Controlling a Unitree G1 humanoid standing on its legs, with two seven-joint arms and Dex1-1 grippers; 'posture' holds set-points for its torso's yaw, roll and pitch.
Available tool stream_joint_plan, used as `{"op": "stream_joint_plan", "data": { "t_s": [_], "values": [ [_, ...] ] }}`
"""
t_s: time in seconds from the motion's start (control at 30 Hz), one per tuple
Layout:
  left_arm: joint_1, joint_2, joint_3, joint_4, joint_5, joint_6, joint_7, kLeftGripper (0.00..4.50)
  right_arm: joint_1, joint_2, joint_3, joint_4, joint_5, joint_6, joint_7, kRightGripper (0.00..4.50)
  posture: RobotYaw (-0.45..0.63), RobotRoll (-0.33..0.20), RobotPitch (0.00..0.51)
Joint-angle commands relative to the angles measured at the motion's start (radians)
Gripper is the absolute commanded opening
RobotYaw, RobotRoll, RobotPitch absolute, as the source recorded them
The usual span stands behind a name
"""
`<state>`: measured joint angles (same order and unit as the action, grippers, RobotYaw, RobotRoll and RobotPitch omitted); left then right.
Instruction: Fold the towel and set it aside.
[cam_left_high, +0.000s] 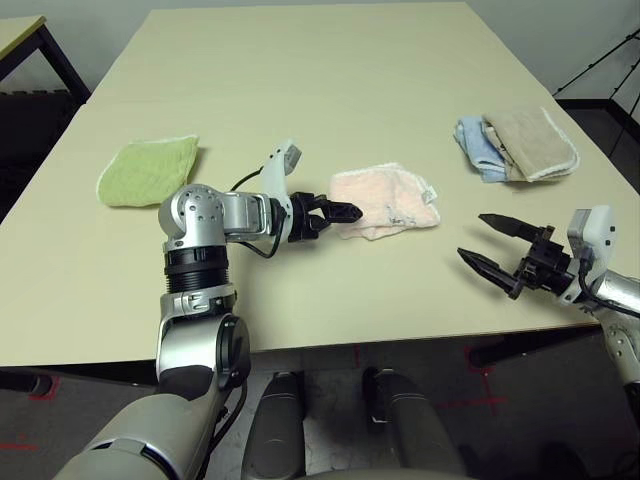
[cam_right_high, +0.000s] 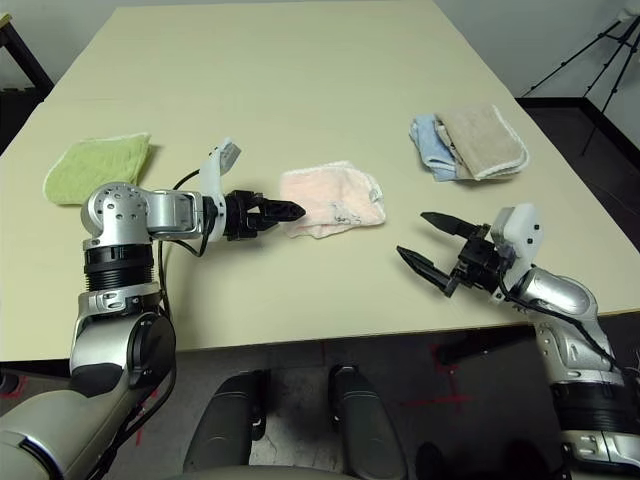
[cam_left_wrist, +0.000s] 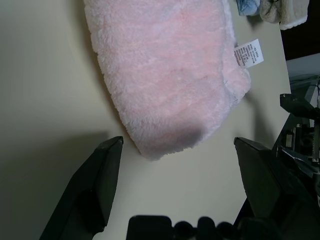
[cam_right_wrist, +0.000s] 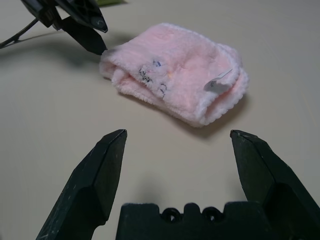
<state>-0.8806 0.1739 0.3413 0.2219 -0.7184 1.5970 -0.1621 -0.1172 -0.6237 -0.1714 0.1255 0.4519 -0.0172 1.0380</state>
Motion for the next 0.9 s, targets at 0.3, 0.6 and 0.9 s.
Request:
{"op": "stream_joint_plan", "data": {
  "t_s": [0.3,0.6,0.9],
  "values": [
    [-0.003,-0.022,0.055,0.114,-0.085,0.017,0.112,4.50,0.011,-0.027,-0.019,-0.006,-0.002,0.006,0.021,4.48,0.11,0.000,0.187],
    [-0.068,-0.097,0.091,0.196,-0.006,-0.003,0.143,4.50,0.021,-0.044,-0.028,-0.016,-0.007,0.000,0.019,4.48,0.09,0.000,0.188],
    [-0.090,-0.119,0.046,0.318,0.078,-0.144,0.096,4.50,0.056,-0.047,-0.040,-0.066,0.000,0.015,0.005,4.48,0.04,0.000,0.204]
  ]
}}
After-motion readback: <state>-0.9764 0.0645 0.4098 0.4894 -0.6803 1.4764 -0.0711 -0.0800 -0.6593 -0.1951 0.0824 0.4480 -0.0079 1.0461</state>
